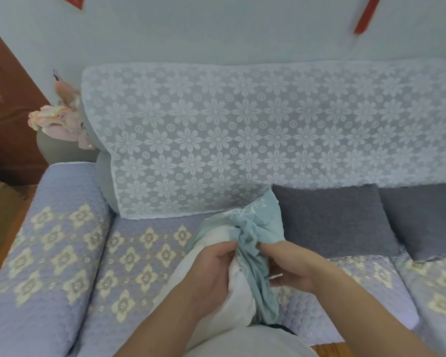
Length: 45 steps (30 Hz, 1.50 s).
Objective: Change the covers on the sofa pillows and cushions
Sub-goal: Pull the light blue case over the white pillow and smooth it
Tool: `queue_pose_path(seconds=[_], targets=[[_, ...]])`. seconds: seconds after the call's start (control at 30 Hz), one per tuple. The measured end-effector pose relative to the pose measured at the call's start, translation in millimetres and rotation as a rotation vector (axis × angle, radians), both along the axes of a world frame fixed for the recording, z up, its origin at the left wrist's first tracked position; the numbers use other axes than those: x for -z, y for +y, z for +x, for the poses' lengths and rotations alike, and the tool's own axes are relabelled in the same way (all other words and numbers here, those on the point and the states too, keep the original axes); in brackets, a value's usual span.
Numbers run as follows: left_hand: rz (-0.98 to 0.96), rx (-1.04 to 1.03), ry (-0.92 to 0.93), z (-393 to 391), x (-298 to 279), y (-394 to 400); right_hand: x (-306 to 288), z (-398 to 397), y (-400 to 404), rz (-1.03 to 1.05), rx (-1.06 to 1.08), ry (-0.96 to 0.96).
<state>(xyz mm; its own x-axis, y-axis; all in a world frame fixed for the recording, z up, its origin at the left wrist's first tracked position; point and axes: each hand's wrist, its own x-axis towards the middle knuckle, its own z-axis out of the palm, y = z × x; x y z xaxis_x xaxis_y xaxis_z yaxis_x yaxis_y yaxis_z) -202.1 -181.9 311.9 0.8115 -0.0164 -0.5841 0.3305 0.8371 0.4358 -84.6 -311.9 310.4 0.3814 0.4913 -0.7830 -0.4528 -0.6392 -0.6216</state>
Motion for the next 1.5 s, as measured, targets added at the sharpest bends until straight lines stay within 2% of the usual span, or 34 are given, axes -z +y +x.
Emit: queue_pose_path(seconds=[0.07, 0.2, 0.23, 0.3, 0.37, 0.43, 0.53, 0.6, 0.67, 0.73, 0.8, 0.87, 0.9, 1.0, 1.07, 1.1, 1.2, 1.27, 1.4, 1.5], targets=[[0.024, -0.003, 0.015, -1, -1, 2, 5, -4, 7, 0.033, 0.003, -0.129], [0.214, 0.009, 0.065, 0, -4, 4, 1, -12, 16, -0.144, -0.384, -0.753], [0.245, 0.026, 0.063, 0, -4, 6, -1, -12, 15, -0.172, -0.411, -0.826], [0.349, 0.078, 0.086, 1, -2, 7, -4, -11, 12, -0.191, -0.366, -0.844], [0.500, 0.097, 0.158, 3, 0, 2, -4, -15, 11, -0.190, -0.359, -0.784], [0.545, 0.086, 0.200, 1, 3, -4, -1, -22, 9, -0.200, -0.366, -0.790], [0.369, 0.041, 0.193, -6, 5, -5, -2, -27, 1, -0.239, -0.293, -1.007], [0.280, 0.025, 0.155, -11, 7, -4, -5, -29, -5, -0.180, -0.248, -1.042], [0.207, -0.020, 0.145, -12, 9, -4, -8, -33, -9, -0.080, -0.227, -0.939], [0.141, -0.061, 0.151, -12, 8, -4, -9, -38, -14, 0.020, -0.145, -0.728], [0.125, -0.087, 0.167, -10, 4, -3, -9, -44, -21, 0.056, -0.165, -0.533], [0.133, -0.113, 0.168, -7, 0, -1, -15, -45, -23, 0.082, -0.228, -0.412], [0.140, -0.127, 0.157, -6, 0, 0, -19, -43, -22, 0.108, -0.195, -0.391], [0.164, -0.142, 0.135, -1, -1, 0, -20, -28, -12, -0.021, 0.028, -0.433], [0.172, -0.117, 0.129, -1, 1, -4, -15, -22, -6, -0.193, -0.058, -0.399], [0.197, -0.095, 0.131, -2, 3, -5, -10, -21, -4, -0.202, -0.099, -0.295], [0.273, -0.052, 0.113, -3, 11, -8, -4, -21, -4, 0.023, -0.017, 0.130], [0.315, -0.057, 0.089, -4, 12, -6, 0, -19, -7, 0.132, 0.074, 0.285], [0.278, -0.052, 0.070, -4, 16, 0, 10, -17, -10, 0.274, 0.216, 0.460], [0.312, 0.005, 0.056, -2, 24, -1, 11, -16, -4, 0.216, 0.226, 0.354]])
